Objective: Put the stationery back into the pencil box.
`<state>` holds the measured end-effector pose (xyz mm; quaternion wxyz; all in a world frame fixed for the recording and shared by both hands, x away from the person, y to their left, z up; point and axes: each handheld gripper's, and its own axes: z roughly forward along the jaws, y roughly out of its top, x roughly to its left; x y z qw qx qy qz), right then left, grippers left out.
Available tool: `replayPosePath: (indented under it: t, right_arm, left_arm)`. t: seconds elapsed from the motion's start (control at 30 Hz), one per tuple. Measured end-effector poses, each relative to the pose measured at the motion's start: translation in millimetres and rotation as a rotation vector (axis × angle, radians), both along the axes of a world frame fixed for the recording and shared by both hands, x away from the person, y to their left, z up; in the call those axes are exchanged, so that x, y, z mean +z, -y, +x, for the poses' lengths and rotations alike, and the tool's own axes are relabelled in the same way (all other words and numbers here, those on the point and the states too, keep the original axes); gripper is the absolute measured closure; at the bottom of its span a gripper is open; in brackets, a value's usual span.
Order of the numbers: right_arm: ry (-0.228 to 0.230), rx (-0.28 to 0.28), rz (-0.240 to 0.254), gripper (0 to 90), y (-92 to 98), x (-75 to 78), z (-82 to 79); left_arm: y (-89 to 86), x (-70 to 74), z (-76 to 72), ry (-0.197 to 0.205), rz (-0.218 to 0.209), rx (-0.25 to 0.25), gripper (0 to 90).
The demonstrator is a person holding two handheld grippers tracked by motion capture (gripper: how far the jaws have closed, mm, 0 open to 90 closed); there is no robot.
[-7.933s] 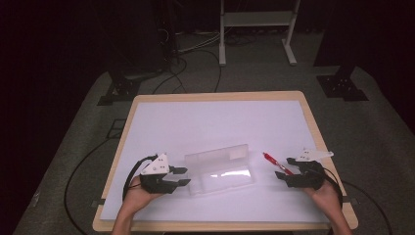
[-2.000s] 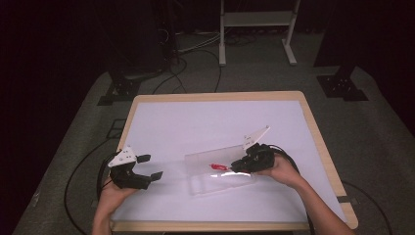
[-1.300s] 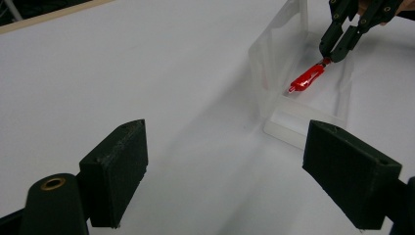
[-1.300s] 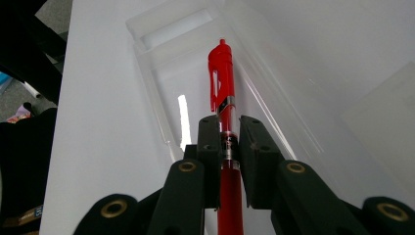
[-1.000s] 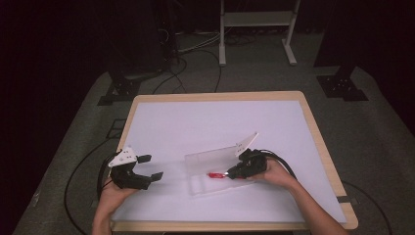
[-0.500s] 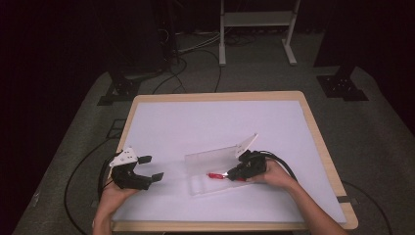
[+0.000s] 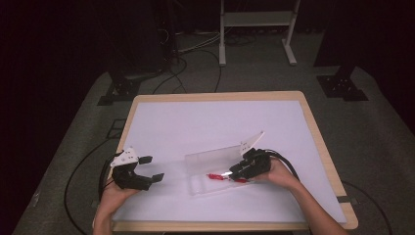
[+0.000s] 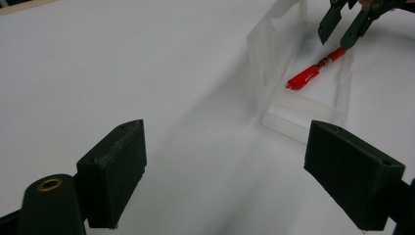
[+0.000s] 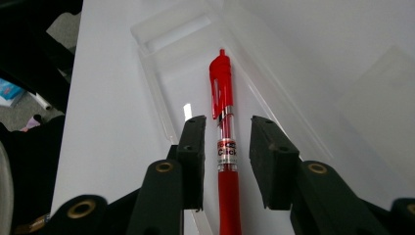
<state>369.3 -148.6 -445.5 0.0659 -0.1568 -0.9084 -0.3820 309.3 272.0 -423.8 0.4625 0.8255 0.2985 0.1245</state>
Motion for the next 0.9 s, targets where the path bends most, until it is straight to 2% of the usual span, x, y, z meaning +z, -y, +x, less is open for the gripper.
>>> replayPosePath:
  t: [0.23,0.27,0.53,0.9]
  right_arm:
    - [0.009,-0.036,0.024,59.4,14.1,9.0,-2.1]
    - [0.013,-0.048,0.027,56.4,18.3,12.1,-3.7]
    - [0.013,-0.071,0.036,47.0,29.7,15.3,-8.1]
    - [0.014,-0.103,0.031,42.6,43.3,15.4,-13.8]
  left_arm:
    - [1.6,0.4,-0.5,-0.001,0.004,-0.002,13.5]
    - [2.1,0.7,-0.6,0.001,0.004,-0.004,13.5]
    - [2.2,1.6,-0.8,0.004,0.001,0.005,12.2]
    - [0.6,2.9,-1.2,0.008,0.004,0.017,11.4]
